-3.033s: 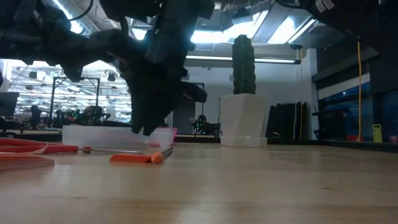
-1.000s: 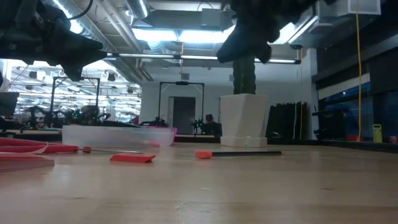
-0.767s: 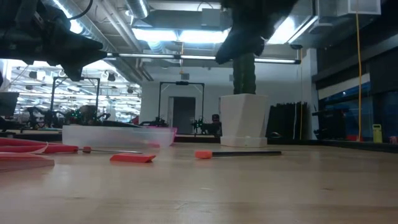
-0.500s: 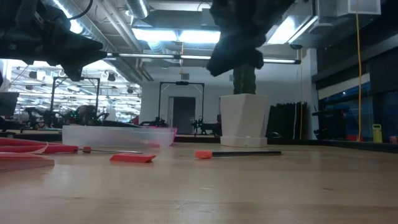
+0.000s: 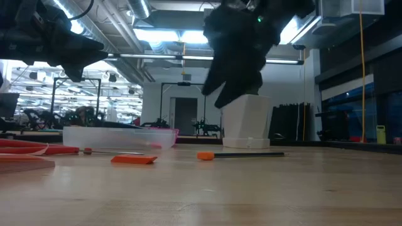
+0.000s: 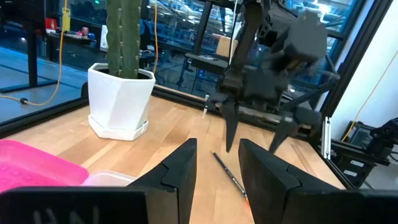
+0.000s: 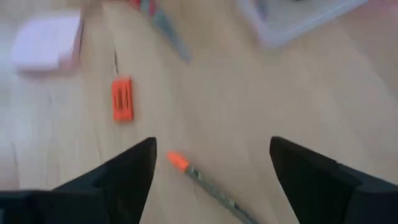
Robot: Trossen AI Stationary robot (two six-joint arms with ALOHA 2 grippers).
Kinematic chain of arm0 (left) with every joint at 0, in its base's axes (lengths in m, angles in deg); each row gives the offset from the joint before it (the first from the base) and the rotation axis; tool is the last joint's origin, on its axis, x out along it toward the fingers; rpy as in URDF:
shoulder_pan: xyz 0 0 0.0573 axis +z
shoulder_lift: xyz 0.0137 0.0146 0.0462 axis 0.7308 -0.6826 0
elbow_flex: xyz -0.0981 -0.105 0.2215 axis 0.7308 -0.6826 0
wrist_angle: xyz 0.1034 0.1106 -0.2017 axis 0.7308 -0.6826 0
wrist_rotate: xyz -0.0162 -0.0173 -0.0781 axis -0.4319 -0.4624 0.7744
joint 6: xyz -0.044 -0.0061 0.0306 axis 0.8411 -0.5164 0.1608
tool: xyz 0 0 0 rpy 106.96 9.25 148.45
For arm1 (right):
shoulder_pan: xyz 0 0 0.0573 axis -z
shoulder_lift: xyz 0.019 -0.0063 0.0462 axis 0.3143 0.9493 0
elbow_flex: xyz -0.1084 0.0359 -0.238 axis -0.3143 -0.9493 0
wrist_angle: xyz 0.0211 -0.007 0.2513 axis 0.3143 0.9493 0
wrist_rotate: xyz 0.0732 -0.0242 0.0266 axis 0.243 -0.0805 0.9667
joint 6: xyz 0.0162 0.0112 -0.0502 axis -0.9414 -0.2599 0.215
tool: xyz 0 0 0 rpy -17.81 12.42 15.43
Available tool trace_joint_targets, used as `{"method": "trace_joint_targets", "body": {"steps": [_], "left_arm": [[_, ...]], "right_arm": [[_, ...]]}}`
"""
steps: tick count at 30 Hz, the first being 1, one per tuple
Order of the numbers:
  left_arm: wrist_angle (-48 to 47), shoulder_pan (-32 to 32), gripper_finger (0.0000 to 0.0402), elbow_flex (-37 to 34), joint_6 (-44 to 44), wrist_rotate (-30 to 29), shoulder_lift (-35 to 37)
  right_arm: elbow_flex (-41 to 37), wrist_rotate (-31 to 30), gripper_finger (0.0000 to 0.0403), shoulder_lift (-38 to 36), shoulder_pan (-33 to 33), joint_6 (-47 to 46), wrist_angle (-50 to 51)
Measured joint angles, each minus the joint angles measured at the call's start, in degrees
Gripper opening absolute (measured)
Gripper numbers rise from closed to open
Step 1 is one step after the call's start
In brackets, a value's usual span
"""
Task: Pack school essentials
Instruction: Put the black pencil into the supply box
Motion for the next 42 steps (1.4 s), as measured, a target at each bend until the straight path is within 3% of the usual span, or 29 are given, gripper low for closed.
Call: {"method": "trace_joint_targets", "body": {"steps": [5,14,29,34,42], "left_arm": [[0.0,-0.01,0.0114,0.0,-0.02,0.02,0.0],[0.0,0.0,0.0114,0.0,-0.04,0.0,0.0],[-0.02,-0.02,0.0114,0.0,-0.04,0.0,0.0],[-0.02,-0.01,0.0114,0.0,-0.04,0.0,0.0],[-0.02,-0.01,0.0114,0.0,-0.04,0.0,0.0]], "right_arm": [[-0.02,6.65,0.0308,3.38,-0.29,12.05,-0.47],[0.58,9.01,0.03,6.66,-0.33,24.76,-0.74],[13.85,8.08,0.0296,18.17,-0.02,29.05,13.37],[13.92,7.95,0.0262,18.36,-0.13,28.89,13.18],[13.84,8.01,0.0165,18.51,-0.22,28.89,12.88]]}}
